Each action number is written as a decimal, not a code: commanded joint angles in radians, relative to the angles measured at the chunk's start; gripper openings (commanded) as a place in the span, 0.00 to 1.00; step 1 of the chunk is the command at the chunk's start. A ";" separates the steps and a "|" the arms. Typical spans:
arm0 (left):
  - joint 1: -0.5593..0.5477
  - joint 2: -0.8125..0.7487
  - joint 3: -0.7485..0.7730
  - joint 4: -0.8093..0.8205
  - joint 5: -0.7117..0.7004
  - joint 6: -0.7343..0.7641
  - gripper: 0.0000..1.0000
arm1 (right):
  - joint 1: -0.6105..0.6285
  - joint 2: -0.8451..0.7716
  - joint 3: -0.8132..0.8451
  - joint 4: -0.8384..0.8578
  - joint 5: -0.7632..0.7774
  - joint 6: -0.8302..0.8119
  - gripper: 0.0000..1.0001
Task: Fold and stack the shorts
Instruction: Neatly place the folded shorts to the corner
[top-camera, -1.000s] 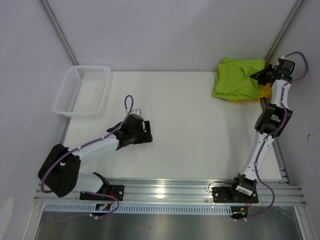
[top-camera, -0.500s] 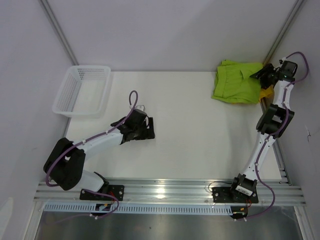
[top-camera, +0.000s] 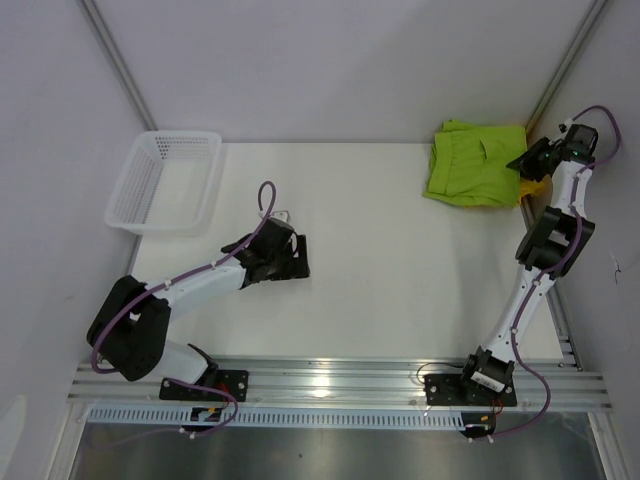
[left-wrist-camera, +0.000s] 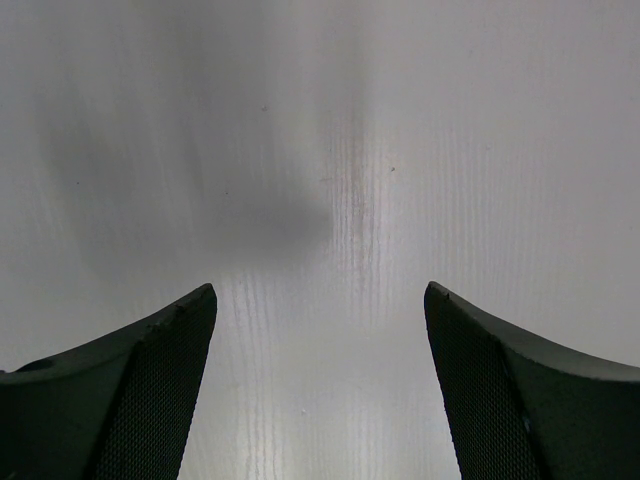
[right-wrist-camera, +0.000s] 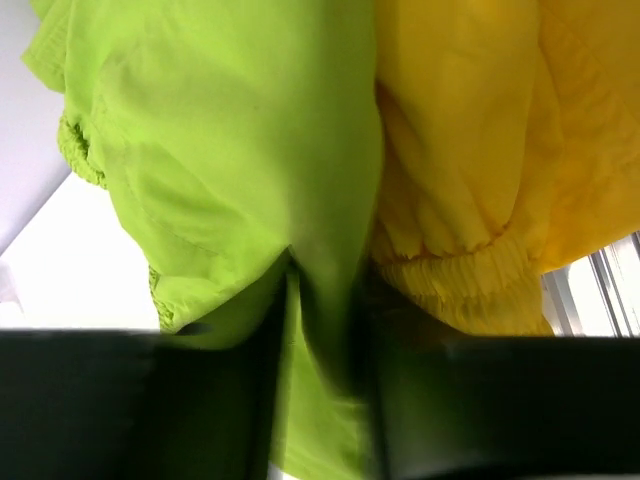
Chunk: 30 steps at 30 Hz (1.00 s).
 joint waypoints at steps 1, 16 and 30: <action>-0.008 -0.006 0.007 0.018 0.010 0.023 0.86 | -0.089 -0.112 0.020 0.066 0.098 0.017 0.23; -0.008 0.037 0.016 0.025 0.004 0.030 0.87 | -0.017 -0.117 0.162 0.192 0.262 0.029 0.00; -0.008 0.037 0.022 0.003 -0.011 0.024 0.87 | -0.017 -0.069 0.207 0.275 0.291 0.020 0.00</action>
